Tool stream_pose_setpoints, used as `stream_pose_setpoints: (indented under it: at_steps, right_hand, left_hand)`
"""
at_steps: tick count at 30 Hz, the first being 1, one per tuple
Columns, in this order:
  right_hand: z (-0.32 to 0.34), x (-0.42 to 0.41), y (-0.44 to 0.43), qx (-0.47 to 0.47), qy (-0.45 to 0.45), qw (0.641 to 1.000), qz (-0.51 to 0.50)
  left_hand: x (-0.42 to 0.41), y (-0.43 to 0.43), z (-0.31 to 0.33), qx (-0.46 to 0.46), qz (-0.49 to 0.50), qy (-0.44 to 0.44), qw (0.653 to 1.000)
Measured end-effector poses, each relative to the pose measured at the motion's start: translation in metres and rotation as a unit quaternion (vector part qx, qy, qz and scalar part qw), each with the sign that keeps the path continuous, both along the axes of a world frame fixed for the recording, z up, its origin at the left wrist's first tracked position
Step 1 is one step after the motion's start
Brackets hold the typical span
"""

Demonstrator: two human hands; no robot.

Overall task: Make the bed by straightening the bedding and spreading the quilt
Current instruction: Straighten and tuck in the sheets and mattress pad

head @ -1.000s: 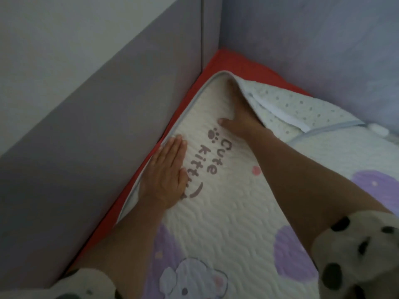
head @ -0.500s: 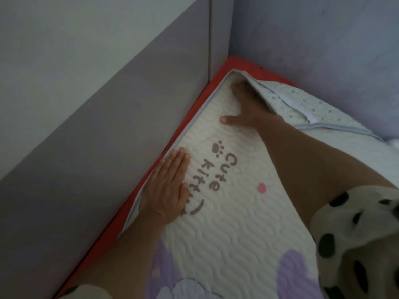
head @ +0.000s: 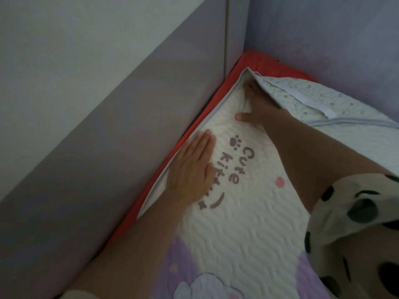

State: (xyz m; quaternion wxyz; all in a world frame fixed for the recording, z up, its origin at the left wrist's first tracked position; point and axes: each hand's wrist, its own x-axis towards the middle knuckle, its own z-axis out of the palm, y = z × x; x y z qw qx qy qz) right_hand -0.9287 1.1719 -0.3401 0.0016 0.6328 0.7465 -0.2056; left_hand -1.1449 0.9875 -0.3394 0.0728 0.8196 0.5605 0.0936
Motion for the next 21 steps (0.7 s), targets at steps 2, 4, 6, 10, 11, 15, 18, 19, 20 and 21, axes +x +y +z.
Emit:
stream_pose_setpoints:
  at_steps: [2, 4, 6, 10, 11, 15, 18, 19, 20, 21]
  right_hand:
    - [0.002, -0.001, 0.0, -0.002, 0.002, 1.0, 0.01]
    - [0.004, -0.002, -0.001, 0.0, -0.003, 1.0, 0.019]
    - [0.008, 0.003, 0.003, -0.003, -0.023, 0.999, 0.033]
    - [0.02, 0.016, 0.008, -0.021, -0.031, 0.997, 0.073]
    - [0.022, 0.016, 0.006, -0.023, -0.017, 0.997, 0.073]
    - [0.027, 0.02, -0.001, 0.105, 0.117, 0.987, -0.041]
    - [0.035, 0.024, 0.008, 0.186, 0.123, 0.965, -0.137]
    - [0.038, 0.026, 0.015, 0.192, 0.11, 0.964, -0.145]
    - [0.04, 0.03, 0.024, 0.174, 0.092, 0.966, -0.167]
    - [0.041, 0.032, 0.032, 0.156, 0.042, 0.97, -0.181]
  left_hand:
    - [0.017, 0.029, 0.007, 0.007, 0.004, -0.009, 1.0]
    - [0.031, 0.055, 0.009, 0.003, 0.013, 0.004, 1.0]
    - [0.041, 0.069, 0.0, 0.006, 0.016, 0.042, 0.999]
    - [0.041, 0.073, -0.022, 0.018, 0.041, 0.057, 0.997]
    - [0.04, 0.074, -0.025, 0.016, 0.043, 0.056, 0.997]
    - [0.042, 0.076, -0.026, 0.0, 0.047, 0.055, 0.997]
    - [0.04, 0.076, -0.027, -0.004, 0.046, 0.05, 0.998]
    - [0.041, 0.076, -0.027, -0.005, 0.045, 0.045, 0.998]
    - [0.041, 0.076, -0.026, -0.006, 0.042, 0.042, 0.998]
    - [0.042, 0.075, -0.025, -0.007, 0.041, 0.039, 0.998]
